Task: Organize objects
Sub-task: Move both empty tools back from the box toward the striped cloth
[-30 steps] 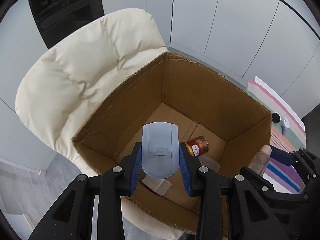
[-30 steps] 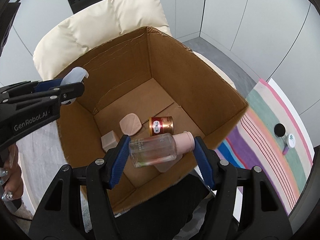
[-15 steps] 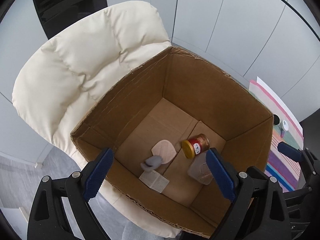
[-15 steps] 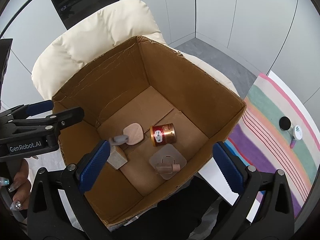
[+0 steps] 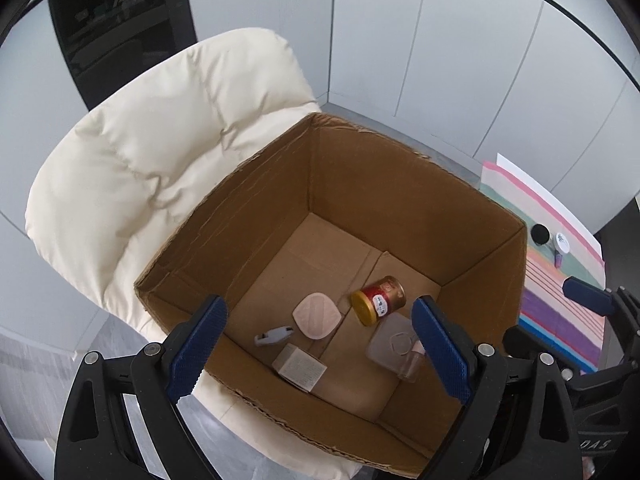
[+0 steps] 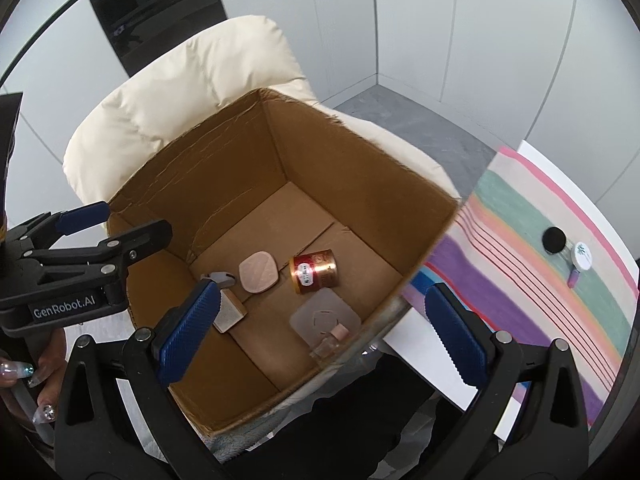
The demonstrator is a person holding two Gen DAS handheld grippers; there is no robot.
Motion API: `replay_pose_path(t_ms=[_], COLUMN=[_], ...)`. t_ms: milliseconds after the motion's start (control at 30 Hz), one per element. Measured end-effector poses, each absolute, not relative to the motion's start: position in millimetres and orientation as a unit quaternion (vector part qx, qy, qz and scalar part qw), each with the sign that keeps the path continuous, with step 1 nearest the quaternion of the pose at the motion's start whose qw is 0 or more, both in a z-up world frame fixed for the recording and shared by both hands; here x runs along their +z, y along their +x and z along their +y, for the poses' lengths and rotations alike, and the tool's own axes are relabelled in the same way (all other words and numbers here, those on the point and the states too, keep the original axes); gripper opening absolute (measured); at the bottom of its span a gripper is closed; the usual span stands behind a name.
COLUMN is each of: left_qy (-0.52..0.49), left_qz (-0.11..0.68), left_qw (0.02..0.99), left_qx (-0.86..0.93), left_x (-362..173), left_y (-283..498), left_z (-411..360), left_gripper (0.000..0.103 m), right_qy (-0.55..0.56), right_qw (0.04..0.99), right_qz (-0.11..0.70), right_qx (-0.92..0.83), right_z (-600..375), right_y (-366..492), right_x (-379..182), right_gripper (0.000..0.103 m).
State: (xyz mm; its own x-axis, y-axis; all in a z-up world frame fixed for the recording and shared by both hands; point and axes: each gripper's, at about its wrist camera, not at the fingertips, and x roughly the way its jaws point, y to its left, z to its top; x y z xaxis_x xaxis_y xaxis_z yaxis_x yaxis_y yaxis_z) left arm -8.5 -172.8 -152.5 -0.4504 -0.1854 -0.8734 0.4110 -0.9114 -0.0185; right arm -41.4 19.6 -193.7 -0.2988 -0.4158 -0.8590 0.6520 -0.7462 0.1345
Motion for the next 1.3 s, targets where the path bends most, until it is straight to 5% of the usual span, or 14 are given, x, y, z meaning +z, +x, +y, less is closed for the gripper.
replay_pose_path(t_ms=[1300], left_qy=[0.492], left_qz=[-0.006], left_qw=[-0.05], left_qx=[-0.869], left_x=[-148], left_y=[-99], left_z=[84], left_gripper=[0.095], right_qy=[0.493], right_qw=[0.089], right_qz=[-0.001], right_qx=[-0.865], right_z=[316], right_y=[-66], right_x=[-194], right_gripper=[0.103])
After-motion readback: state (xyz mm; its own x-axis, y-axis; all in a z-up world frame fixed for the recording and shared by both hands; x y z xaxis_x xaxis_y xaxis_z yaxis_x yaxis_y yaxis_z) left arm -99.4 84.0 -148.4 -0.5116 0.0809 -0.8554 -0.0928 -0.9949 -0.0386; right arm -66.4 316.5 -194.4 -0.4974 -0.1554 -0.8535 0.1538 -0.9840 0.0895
